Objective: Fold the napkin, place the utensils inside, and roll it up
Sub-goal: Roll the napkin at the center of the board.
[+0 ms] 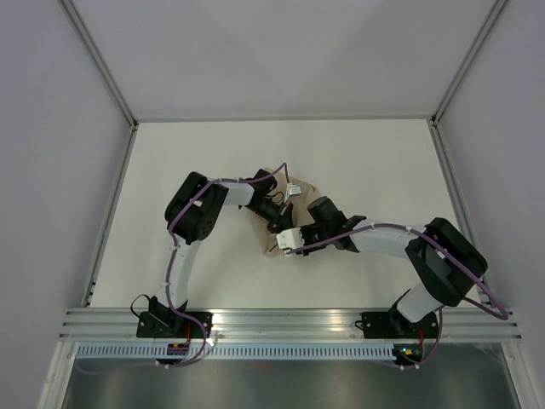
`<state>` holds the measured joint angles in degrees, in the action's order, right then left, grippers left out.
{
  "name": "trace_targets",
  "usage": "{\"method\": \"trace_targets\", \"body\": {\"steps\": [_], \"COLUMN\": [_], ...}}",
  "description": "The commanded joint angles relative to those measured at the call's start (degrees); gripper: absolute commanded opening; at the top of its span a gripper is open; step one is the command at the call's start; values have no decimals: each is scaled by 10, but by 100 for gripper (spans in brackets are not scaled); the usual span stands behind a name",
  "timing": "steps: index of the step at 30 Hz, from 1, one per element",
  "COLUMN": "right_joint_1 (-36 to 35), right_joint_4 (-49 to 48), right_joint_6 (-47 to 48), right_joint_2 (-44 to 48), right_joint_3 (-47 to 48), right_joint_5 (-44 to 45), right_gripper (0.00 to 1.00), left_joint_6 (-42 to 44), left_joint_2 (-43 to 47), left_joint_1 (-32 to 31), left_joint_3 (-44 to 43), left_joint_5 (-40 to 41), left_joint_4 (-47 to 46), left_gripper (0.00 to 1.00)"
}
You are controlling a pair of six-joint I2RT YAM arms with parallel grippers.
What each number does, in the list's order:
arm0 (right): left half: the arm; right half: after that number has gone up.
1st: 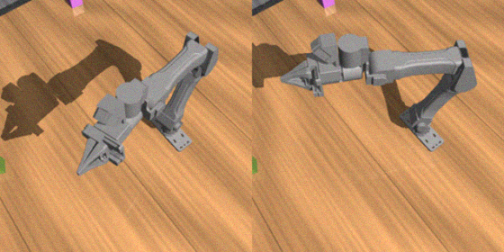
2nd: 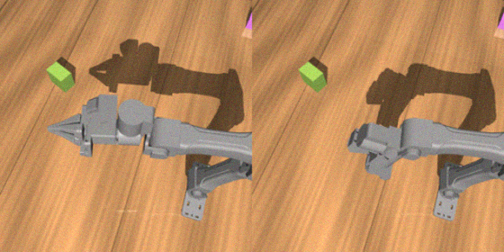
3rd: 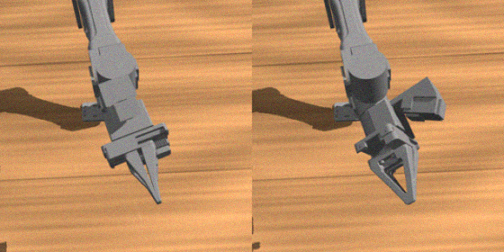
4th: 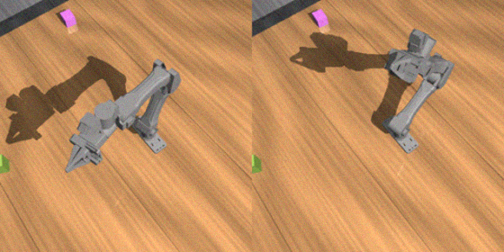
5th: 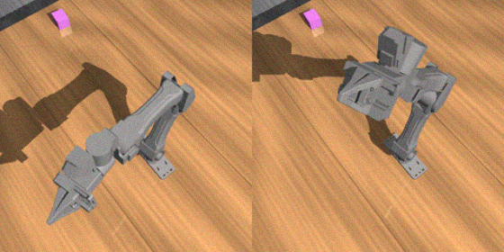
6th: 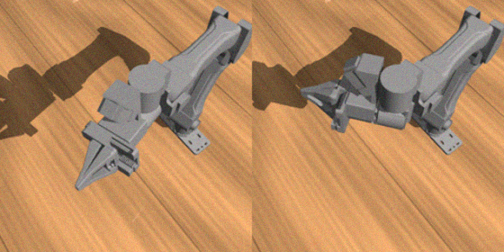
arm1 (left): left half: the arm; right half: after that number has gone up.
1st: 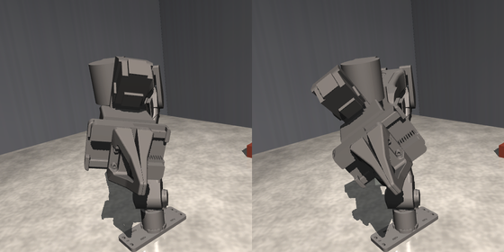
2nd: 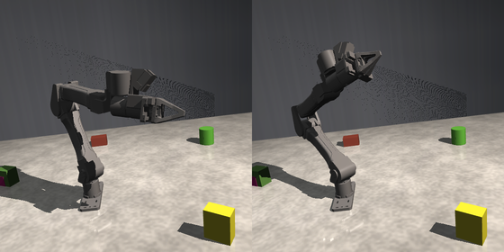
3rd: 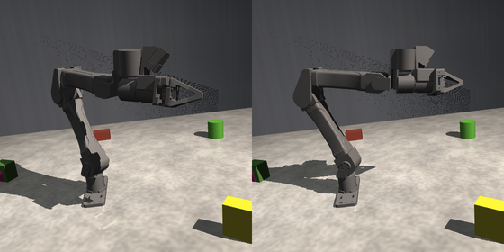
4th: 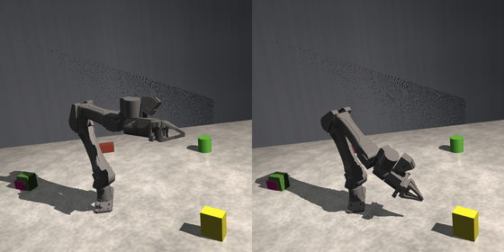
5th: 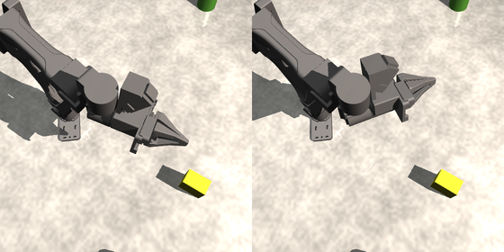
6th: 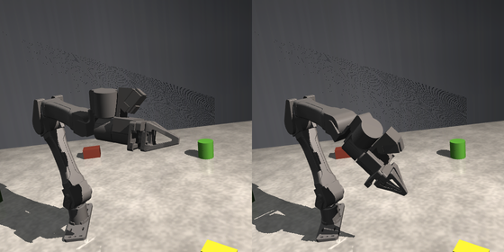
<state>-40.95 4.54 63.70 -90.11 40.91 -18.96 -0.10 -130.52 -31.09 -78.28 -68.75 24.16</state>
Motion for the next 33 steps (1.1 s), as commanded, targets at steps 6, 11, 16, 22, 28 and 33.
{"method": "trace_targets", "body": {"steps": [6,11,16,22,28,33], "right_joint_1": [2,2,3,23,54,100], "right_joint_4": [76,130,167,212,296,424], "right_joint_6": [3,-6,-10,-21,-10,26], "right_joint_2": [-42,-53,-60,-74,-117,-170], "right_joint_3": [26,56,76,109,165,253], "right_joint_5": [9,-10,-29,-67,-120,-186], "right_gripper": [24,20,17,16,15,13], "left_joint_6": [34,10,-29,-97,-152,-191], "left_joint_2": [-4,39,78,127,184,241], "left_joint_1": [-4,-3,3,32,56,76], "left_joint_3": [20,39,53,67,66,78], "left_joint_5": [133,147,184,258,324,429], "left_joint_4": [15,-21,-49,-83,-87,-83], "left_gripper": [27,46,53,55,55,56]}}
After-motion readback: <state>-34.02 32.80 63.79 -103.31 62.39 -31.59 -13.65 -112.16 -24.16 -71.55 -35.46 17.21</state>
